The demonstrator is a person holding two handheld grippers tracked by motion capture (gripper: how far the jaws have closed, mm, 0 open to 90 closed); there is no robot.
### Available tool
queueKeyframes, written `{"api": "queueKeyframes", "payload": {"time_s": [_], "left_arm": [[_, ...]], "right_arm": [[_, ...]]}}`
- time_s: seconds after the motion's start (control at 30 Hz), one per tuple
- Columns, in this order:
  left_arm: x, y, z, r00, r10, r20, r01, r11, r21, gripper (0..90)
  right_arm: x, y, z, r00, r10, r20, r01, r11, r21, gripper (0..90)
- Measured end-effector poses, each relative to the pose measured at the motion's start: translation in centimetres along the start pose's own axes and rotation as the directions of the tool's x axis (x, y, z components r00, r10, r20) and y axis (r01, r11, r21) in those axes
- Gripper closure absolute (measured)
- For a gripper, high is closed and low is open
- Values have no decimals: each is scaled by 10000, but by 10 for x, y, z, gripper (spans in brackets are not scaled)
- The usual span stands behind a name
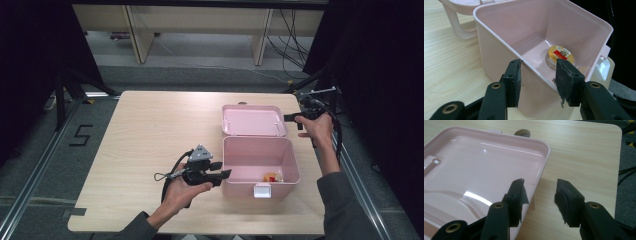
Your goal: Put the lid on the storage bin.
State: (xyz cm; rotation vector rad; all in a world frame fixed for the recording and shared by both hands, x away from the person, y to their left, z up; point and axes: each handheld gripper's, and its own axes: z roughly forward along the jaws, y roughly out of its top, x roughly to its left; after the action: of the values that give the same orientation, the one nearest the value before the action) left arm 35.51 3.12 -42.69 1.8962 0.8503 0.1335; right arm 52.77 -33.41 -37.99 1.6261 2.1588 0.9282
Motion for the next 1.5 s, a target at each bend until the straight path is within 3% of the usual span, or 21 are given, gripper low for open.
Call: {"api": "queueKeyframes", "payload": {"time_s": [0.07,0.2,0.37,0.43,0.47,0.5,0.6,0.63,0.67,0.7,0.8,0.83,0.87,0.9,0.93,0.97,1.03,1.07,1.1,1.23,1.5], "left_arm": [[0,0,0,10000,-28,-23,28,10000,-34,553],[0,-1,1,10000,-75,59,76,9999,-66,553],[0,-1,1,9999,-94,51,95,9999,-64,553],[0,-1,1,9999,-102,56,102,9999,-71,553],[0,-1,1,9999,-109,51,109,9999,-76,553],[0,-1,1,9999,-139,46,139,9999,-77,553],[-1,-1,1,9999,-127,49,128,9999,-63,550],[-1,-2,0,9999,-149,-17,149,9999,-74,550],[-2,-2,0,9999,-134,-14,134,9999,-57,550],[-2,-2,1,9999,-98,30,98,9999,-78,549],[-2,-2,0,10000,-87,8,87,10000,-40,543],[-1,-2,0,9999,-119,22,119,9999,-33,543],[-1,-2,1,9999,-124,49,125,9999,-38,543],[-1,-2,1,9999,-117,82,118,9999,-30,543],[-1,-2,1,9999,-96,57,96,9999,-43,543],[-1,-2,1,9999,-101,66,101,9999,-46,543],[-1,-2,1,9999,-133,82,134,9999,-49,543],[-1,-2,1,9999,-124,67,124,9999,-52,543],[-2,-2,1,9999,-103,-31,102,9999,-60,543],[-1,-2,1,9999,-101,57,102,9999,-71,543],[-2,-2,1,10000,-88,41,88,9999,-71,543]], "right_arm": [[0,3,3,9995,-259,188,253,9993,276,588],[0,5,11,9996,-112,241,102,9991,423,606],[1,8,18,9992,-15,391,-3,9989,462,635],[0,8,20,9994,-96,335,84,9993,356,639],[1,8,23,9993,48,373,-49,10000,11,646],[0,10,22,9991,39,426,-60,9988,494,653],[-1,10,27,9985,-60,539,39,9992,386,660],[0,11,28,9986,71,522,-90,9993,370,663],[3,11,28,9978,517,404,-541,9967,599,666],[0,12,29,9984,-17,564,-21,9978,662,669],[4,11,32,9978,390,544,-423,9972,609,673],[2,13,34,9982,-17,605,-16,9985,549,680],[3,13,35,9981,-7,614,-23,9988,496,683],[6,13,35,9973,364,637,-405,9971,650,685],[4,13,37,9981,34,615,-69,9984,564,692],[5,15,38,9977,0,671,-51,9971,762,698],[8,15,39,9976,293,628,-344,9961,811,700],[5,14,42,9975,-8,710,-37,9981,619,703],[8,15,41,9974,350,635,-416,9936,1050,713],[5,15,44,9967,-45,810,-34,9952,974,727],[6,17,49,9963,-17,855,-70,9949,1010,775]]}}
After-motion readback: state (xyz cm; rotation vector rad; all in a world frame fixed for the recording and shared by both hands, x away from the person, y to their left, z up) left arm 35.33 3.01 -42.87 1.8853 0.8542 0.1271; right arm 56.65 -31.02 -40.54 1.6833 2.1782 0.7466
